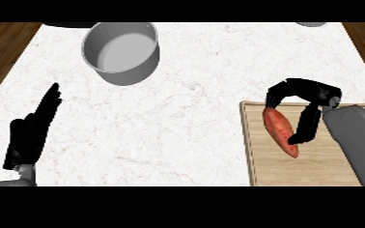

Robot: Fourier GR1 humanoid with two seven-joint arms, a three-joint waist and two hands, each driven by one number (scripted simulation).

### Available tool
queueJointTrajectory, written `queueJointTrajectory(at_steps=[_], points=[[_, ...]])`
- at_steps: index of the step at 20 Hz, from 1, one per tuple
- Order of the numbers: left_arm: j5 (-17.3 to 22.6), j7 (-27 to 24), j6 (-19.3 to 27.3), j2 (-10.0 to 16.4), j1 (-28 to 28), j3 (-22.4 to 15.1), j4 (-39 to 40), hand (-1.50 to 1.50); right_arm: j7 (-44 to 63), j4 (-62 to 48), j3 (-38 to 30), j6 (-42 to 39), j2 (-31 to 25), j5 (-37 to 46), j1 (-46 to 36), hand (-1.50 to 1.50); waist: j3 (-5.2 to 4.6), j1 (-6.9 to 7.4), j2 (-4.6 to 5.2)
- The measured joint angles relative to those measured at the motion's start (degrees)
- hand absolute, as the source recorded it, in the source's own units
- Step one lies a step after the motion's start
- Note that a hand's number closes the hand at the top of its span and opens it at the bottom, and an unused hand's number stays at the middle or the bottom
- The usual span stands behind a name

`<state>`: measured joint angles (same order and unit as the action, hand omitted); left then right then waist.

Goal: Pick the sweet potato from the tray and place it in the pot

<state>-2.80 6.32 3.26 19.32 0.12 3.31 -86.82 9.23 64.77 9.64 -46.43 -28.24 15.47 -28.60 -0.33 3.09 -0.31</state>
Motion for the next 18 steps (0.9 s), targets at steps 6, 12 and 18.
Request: queueJointTrajectory(at_steps=[6, 12, 18], points=[[-0.5, 0.0, -1.8, -0.6, -2.6, -2.8, 0.0, 0.0, -11.0, 14.5, 16.6, -5.9, 7.1, 5.9, -12.8, 1.5, 0.35, 6.62, 0.51], [-0.6, 0.6, -1.2, -0.7, -3.5, -2.2, 0.6, 0.0, -24.2, 22.0, 27.5, 2.3, 9.4, 15.4, -19.9, 1.5, 0.54, 4.31, 1.34], [-1.1, 1.2, 0.3, -1.0, -2.2, -1.4, -0.2, 0.0, -37.5, 20.0, 23.7, 19.5, 9.8, 20.2, -21.6, 1.5, 0.52, 1.11, 1.21]])
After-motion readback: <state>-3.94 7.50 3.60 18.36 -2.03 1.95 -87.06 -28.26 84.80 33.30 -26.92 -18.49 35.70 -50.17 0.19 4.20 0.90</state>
